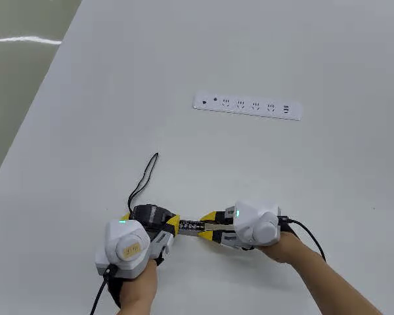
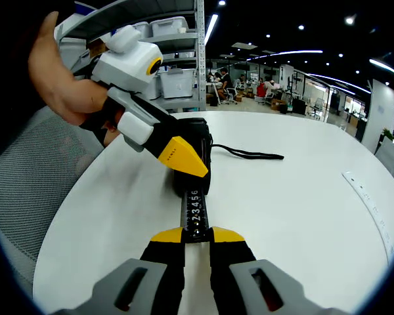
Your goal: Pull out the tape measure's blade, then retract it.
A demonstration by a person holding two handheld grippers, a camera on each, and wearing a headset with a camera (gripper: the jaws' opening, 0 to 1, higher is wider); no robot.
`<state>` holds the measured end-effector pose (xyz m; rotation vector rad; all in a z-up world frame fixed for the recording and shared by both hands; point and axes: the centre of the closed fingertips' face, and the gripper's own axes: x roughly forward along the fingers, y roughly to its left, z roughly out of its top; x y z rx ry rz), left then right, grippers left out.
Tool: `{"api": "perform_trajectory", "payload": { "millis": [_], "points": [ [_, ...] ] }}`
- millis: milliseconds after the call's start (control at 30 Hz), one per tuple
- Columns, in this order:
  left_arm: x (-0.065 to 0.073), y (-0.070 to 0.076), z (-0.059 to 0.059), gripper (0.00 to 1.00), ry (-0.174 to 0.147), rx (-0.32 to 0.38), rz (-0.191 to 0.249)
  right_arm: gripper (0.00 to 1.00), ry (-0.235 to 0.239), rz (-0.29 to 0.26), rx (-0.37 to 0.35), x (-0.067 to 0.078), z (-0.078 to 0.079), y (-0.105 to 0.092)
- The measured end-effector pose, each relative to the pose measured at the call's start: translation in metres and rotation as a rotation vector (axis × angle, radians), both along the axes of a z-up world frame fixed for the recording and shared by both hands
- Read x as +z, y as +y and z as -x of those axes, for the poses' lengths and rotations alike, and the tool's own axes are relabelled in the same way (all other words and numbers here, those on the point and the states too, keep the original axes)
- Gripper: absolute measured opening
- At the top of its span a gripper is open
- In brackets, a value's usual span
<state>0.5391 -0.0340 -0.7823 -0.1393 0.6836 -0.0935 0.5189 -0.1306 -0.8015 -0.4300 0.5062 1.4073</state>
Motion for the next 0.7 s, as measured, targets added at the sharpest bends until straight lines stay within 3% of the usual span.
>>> {"api": "perform_trajectory", "payload": {
  "millis": [700],
  "points": [
    [0.000, 0.002, -0.001, 0.61, 0.005, -0.001, 0.012, 0.13, -0.001, 0.004, 0.002, 0.000, -0.002, 0.011]
  ]
}}
